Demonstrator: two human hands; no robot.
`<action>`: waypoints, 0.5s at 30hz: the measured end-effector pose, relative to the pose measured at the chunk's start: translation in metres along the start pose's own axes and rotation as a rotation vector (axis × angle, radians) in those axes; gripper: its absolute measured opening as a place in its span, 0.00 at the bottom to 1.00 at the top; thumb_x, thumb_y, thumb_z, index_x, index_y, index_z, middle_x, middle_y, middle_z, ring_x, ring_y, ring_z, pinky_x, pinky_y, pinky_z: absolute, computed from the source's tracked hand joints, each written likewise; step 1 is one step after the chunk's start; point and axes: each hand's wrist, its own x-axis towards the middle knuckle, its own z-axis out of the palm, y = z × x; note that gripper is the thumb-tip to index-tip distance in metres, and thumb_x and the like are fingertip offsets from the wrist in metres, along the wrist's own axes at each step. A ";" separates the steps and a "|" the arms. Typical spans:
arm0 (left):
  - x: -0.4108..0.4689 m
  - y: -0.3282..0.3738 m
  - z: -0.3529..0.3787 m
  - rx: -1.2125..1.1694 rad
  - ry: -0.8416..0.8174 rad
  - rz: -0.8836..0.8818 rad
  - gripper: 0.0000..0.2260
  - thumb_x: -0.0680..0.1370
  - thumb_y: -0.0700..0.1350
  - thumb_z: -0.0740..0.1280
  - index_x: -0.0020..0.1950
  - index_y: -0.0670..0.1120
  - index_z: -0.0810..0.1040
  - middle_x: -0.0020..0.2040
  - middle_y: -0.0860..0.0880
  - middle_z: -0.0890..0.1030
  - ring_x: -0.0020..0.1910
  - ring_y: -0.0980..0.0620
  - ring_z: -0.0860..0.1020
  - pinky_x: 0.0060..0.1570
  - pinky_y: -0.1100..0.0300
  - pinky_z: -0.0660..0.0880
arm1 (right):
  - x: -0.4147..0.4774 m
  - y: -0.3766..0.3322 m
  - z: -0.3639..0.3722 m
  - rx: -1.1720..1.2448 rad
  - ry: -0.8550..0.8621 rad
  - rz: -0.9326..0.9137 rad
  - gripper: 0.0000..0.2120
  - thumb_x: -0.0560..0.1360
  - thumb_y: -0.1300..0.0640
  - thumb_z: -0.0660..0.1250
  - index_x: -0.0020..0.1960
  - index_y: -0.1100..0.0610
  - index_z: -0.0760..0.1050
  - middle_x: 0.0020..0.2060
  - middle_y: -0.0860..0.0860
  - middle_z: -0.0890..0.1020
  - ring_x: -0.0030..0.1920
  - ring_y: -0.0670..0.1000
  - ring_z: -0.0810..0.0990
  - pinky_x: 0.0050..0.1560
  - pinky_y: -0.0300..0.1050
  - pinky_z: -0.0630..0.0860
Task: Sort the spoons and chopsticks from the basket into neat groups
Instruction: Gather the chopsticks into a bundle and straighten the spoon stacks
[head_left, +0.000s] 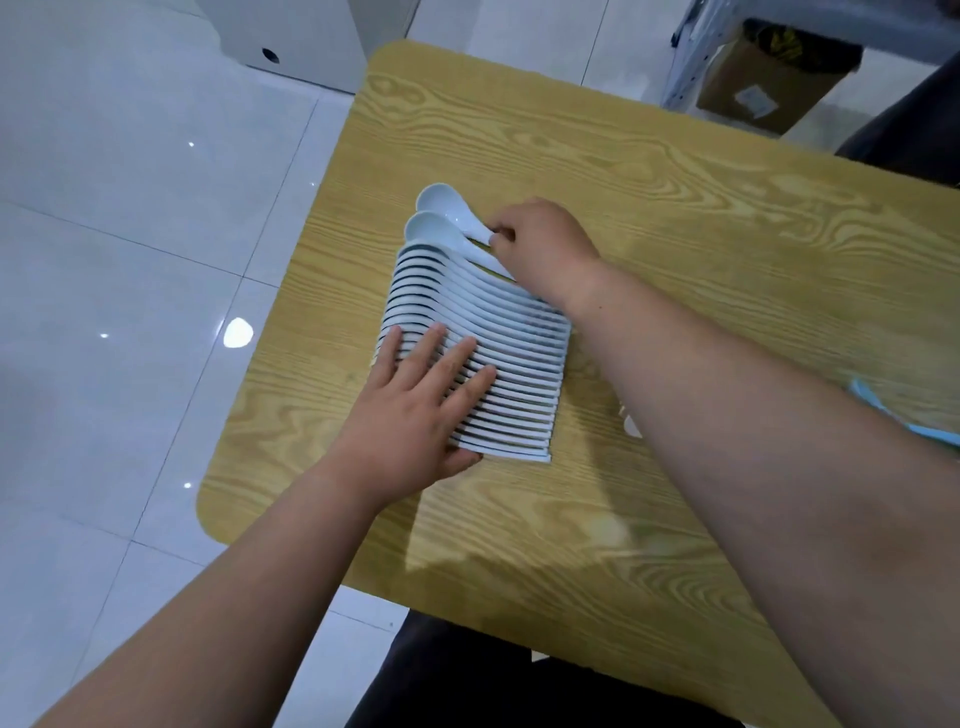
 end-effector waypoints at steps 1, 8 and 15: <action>0.000 0.000 0.000 -0.002 -0.003 -0.001 0.39 0.70 0.66 0.71 0.77 0.49 0.69 0.77 0.42 0.68 0.77 0.35 0.62 0.74 0.30 0.53 | -0.002 0.000 0.000 0.053 0.011 0.008 0.10 0.79 0.56 0.62 0.52 0.54 0.82 0.46 0.52 0.77 0.51 0.55 0.78 0.53 0.48 0.75; 0.000 -0.001 0.000 0.000 -0.018 -0.003 0.40 0.71 0.66 0.70 0.78 0.49 0.68 0.78 0.43 0.67 0.78 0.36 0.61 0.75 0.31 0.53 | -0.019 -0.002 0.007 0.294 -0.006 0.023 0.11 0.79 0.53 0.65 0.57 0.47 0.83 0.54 0.42 0.85 0.53 0.43 0.81 0.58 0.42 0.77; 0.000 -0.001 0.000 -0.002 -0.014 -0.003 0.40 0.70 0.66 0.71 0.78 0.49 0.69 0.78 0.43 0.67 0.78 0.36 0.62 0.74 0.31 0.53 | -0.022 0.002 0.011 0.303 -0.006 -0.016 0.13 0.80 0.54 0.63 0.61 0.48 0.82 0.59 0.43 0.82 0.58 0.43 0.79 0.61 0.39 0.73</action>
